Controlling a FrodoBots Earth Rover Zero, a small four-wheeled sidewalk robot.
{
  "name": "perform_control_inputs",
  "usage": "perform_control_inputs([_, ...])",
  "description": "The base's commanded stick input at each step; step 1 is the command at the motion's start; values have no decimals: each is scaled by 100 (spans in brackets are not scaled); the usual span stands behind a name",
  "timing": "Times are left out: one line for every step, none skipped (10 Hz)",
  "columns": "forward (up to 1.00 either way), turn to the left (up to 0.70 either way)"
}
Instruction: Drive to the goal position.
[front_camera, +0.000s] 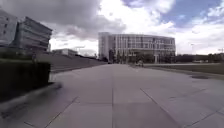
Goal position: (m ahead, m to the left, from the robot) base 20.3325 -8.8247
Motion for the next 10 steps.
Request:
perform_control_inputs([70, 0])
perform_control_inputs([70, 0])
perform_control_inputs([70, 0])
perform_control_inputs([70, 0])
perform_control_inputs([70, 0])
perform_control_inputs([70, 0])
perform_control_inputs([70, 0])
perform_control_inputs([70, 0])
perform_control_inputs([70, 0])
perform_control_inputs([70, 0])
